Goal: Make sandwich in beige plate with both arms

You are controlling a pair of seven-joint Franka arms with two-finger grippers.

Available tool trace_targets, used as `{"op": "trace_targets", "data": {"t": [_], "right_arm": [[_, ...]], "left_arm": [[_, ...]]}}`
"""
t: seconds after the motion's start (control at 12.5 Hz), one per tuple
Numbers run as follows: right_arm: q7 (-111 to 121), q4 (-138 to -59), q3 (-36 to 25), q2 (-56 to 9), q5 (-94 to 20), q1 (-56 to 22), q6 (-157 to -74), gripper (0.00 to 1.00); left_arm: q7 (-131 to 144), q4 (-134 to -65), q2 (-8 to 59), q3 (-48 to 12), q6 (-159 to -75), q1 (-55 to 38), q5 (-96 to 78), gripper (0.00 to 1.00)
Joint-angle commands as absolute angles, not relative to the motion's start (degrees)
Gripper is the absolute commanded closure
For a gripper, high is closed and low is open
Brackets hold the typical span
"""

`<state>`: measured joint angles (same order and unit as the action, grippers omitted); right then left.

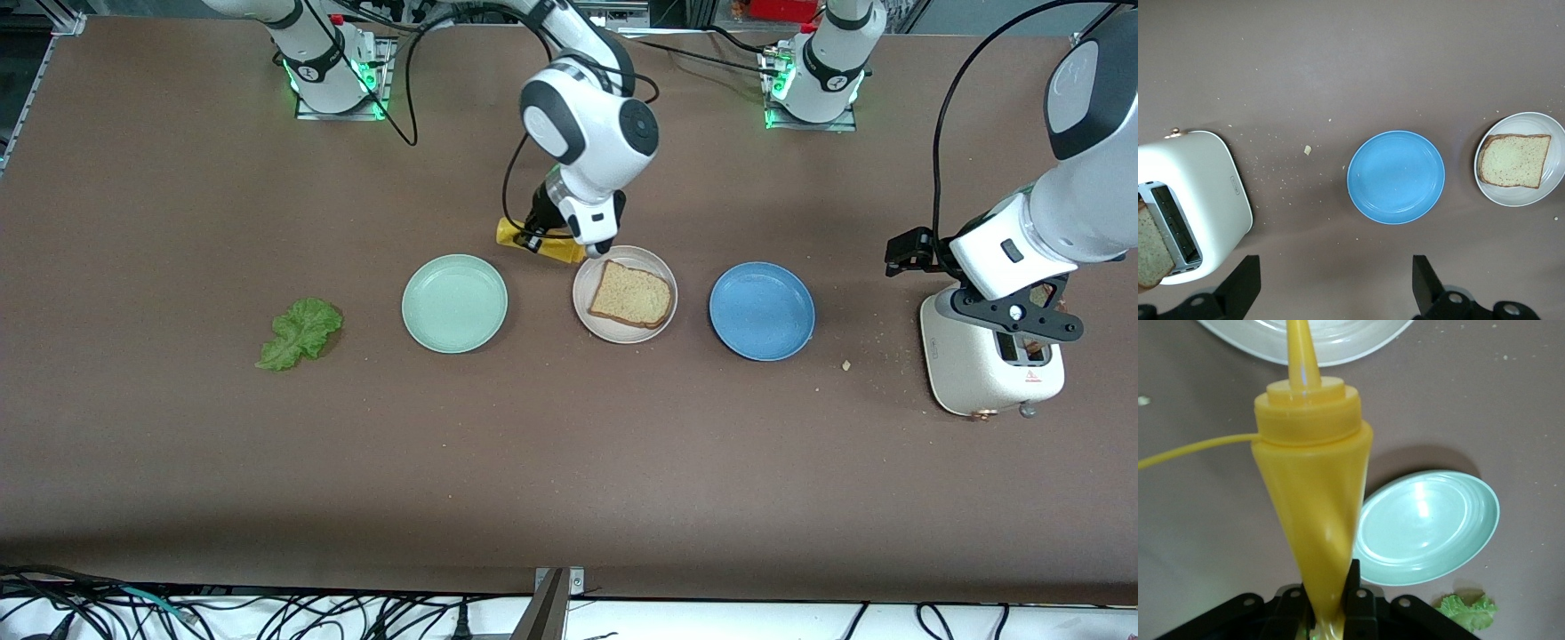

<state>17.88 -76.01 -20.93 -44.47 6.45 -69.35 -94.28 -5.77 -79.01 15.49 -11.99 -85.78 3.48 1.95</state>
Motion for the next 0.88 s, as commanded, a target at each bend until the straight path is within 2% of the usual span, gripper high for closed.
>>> {"op": "trace_targets", "data": {"t": [0.0, 0.16, 0.8], "right_arm": [[17.14, -69.36, -24.86, -53.14, 7.65, -72.23, -91.32, 1.0], [16.0, -66.02, -26.1, -57.29, 7.56, -73.47, -90.18, 1.0], [16.0, -65.92, -26.1, -56.78, 7.3, -73.13, -90.18, 1.0]], "left_arm": [[-5.19, -79.1, 14.77, -12.22, -85.52, 3.52, 3.43, 0.0], [-5.19, -79.1, 14.76, -12.22, -85.52, 3.52, 3.43, 0.0], [-5.19, -79.1, 14.77, -12.3, -85.43, 3.52, 3.25, 0.0]]}}
